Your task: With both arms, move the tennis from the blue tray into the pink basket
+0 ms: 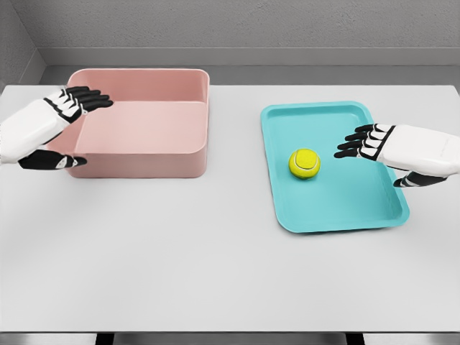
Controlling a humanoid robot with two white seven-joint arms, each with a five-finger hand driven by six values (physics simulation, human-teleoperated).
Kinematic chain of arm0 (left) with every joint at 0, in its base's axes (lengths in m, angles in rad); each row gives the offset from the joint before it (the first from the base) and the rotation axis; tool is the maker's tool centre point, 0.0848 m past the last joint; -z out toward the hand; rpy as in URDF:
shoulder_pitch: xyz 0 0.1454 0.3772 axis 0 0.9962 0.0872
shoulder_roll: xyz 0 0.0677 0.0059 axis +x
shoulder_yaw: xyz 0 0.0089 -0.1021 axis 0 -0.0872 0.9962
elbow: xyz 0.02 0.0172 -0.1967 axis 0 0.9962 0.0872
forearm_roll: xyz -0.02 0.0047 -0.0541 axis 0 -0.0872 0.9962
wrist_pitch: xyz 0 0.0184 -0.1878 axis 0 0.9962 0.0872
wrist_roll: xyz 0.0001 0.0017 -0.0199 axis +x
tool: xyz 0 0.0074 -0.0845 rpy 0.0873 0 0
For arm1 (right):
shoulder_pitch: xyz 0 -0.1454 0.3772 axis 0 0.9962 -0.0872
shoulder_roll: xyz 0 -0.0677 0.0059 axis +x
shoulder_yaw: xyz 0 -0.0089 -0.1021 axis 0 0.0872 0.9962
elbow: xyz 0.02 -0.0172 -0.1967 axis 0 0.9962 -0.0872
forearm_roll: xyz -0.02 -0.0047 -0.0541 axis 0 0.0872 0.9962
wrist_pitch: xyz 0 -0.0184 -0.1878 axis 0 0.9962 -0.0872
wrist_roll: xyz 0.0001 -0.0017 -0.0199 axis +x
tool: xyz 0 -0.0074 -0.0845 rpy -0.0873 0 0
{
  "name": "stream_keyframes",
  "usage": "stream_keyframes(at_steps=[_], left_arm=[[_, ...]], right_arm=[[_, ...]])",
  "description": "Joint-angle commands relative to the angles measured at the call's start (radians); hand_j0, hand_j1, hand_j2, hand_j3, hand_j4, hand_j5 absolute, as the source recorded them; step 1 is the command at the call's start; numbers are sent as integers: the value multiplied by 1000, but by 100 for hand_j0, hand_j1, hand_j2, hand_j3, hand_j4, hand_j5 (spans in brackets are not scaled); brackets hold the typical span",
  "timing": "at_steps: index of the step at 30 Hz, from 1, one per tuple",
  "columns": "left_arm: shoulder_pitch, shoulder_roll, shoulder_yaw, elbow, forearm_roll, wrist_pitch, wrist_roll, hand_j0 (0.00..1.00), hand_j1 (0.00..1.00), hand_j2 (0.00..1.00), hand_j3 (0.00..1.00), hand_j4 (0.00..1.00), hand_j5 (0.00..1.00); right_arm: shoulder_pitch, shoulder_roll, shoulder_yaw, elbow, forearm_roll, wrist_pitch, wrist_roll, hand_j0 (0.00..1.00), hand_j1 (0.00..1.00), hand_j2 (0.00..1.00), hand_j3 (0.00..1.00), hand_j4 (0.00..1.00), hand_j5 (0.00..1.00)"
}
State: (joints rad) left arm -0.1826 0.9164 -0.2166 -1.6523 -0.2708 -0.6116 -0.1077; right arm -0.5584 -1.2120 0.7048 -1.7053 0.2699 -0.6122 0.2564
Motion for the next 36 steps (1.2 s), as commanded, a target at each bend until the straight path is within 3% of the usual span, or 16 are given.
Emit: stream_keyframes(at_steps=[1, 3, 5, 9, 13, 17, 23, 25, 30, 36], left_arm=[[0, 6, 0, -6, 7, 1, 0, 100, 100, 100, 100, 100, 100], [9, 13, 0, -18, 7, 1, 0, 100, 100, 100, 100, 100, 100], [25, 13, 0, -18, 7, 1, 0, 100, 100, 100, 100, 100, 100], [41, 44, 2, -20, 7, 1, 0, 100, 100, 100, 100, 100, 100], [72, 75, 9, -21, 12, 1, 0, 100, 100, 100, 100, 100, 100], [104, 85, 33, -29, 13, 1, 0, 100, 100, 100, 100, 100, 100], [138, 98, 40, -40, 12, 1, 0, 100, 100, 100, 100, 100, 100], [144, 98, 40, -41, 12, 1, 0, 100, 100, 100, 100, 100, 100], [160, 101, 40, -47, 12, 1, -4, 100, 100, 100, 100, 100, 100], [160, 107, 42, -49, 10, 1, -4, 100, 100, 100, 100, 100, 100]], right_arm=[[0, -1, -1, 0, -6, 1, 0, 100, 100, 100, 100, 100, 100], [-2, -1, -1, 1, -6, 1, 0, 100, 100, 100, 100, 100, 100], [0, 74, 1, 15, -1, 1, 1, 100, 100, 100, 100, 100, 100], [-11, 123, 1, 18, 49, 1, 0, 100, 100, 100, 100, 100, 100], [-55, 180, -2, 69, 55, 1, 6, 100, 100, 100, 100, 100, 100], [-101, 255, -1, 161, 54, 1, 185, 100, 100, 100, 100, 100, 100], [-120, 270, 1, 196, 43, 1, 173, 100, 100, 100, 100, 100, 100], [-167, 272, 12, 196, 48, 1, 185, 100, 100, 100, 100, 100, 100], [-229, 342, 59, 214, 49, 1, 331, 100, 100, 100, 100, 100, 100], [-278, 373, 111, 228, 51, 1, 354, 99, 99, 99, 99, 99, 99]])
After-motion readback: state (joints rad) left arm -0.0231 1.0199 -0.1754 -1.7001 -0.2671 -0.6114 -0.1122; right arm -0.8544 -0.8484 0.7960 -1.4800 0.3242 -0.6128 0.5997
